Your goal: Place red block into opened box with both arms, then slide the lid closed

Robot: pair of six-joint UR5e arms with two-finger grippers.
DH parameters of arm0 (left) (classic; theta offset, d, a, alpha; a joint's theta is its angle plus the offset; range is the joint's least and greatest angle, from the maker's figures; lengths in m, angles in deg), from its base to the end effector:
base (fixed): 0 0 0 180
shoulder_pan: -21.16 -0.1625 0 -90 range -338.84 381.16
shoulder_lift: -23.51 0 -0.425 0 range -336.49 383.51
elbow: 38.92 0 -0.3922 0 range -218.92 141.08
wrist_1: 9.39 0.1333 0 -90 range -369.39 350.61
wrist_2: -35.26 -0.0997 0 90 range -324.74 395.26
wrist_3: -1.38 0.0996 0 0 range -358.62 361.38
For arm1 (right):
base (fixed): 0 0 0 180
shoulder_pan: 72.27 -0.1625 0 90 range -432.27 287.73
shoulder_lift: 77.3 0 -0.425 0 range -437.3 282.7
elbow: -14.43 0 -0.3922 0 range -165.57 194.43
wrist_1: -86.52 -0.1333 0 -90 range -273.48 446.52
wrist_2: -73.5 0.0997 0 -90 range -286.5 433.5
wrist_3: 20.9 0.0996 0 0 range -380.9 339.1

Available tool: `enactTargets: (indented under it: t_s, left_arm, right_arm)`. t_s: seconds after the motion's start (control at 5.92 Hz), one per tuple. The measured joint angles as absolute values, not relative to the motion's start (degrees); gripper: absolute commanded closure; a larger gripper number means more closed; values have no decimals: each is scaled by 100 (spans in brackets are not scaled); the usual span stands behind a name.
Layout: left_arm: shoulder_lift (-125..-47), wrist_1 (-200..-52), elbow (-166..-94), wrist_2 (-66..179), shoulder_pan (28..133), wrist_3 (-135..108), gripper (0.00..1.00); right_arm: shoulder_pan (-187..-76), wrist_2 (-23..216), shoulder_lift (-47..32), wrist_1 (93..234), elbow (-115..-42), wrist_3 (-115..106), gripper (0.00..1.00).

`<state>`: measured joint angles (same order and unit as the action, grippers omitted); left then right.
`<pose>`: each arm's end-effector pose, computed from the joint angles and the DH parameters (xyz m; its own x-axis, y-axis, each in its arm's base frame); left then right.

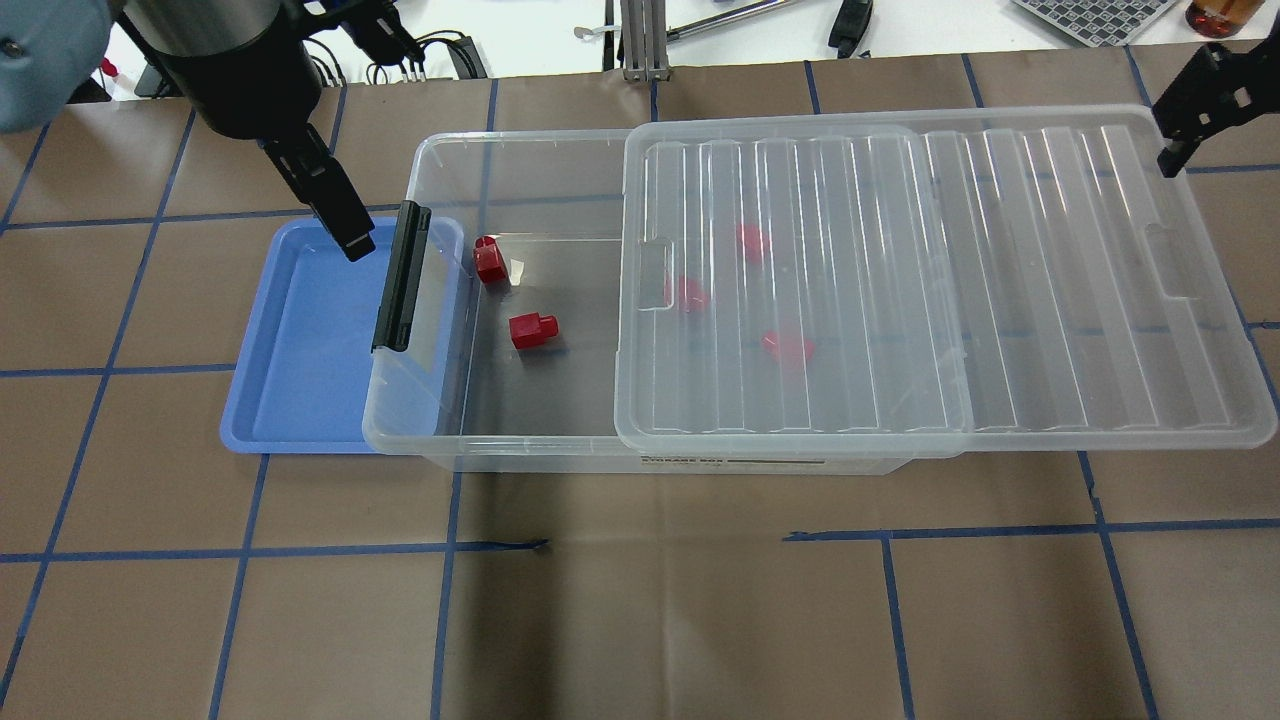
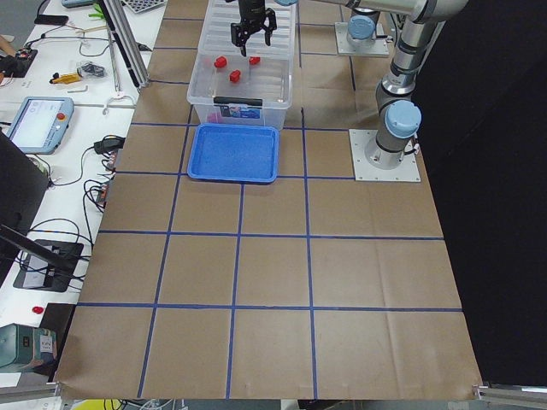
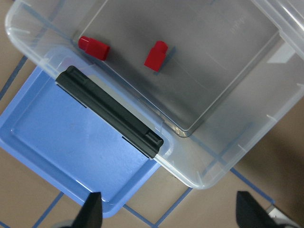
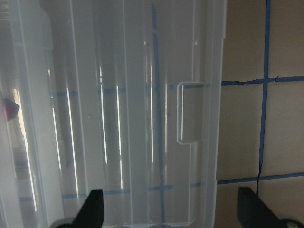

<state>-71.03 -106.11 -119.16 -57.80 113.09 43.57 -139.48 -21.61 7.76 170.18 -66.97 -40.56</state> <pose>-0.1455 -0.5167 0.5198 -0.7168 0.6969 -0.0220 0.6952 0.7167 0.0552 -0.0879 -0.5303 0.5072 -0.9964 0.0499 0.0681 0.0549 0.9957 0.0740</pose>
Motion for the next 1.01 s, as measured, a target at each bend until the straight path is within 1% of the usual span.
enactTargets:
  t_s: [0.34,0.51,0.84,1.01]
  left_arm:
    - [-7145,-10183,-11939,-5694,11289,2024,2]
    - [-7142,-10130,-11957,-5529,11279,1206,2]
    - [-7054,-9994,-12058,-5294,11285,530,2]
    - [-7035,-9971,-12070,-5284,11284,385,2]
  right_arm:
    - [-13403,-2325,643,17186,-6999,-4547,0]
    - [-13153,-2423,575,17558,-7280,-4770,0]
    - [-12798,-2735,411,18174,-7739,-5025,0]
    - [-12737,-2962,312,18296,-7813,-5039,0]
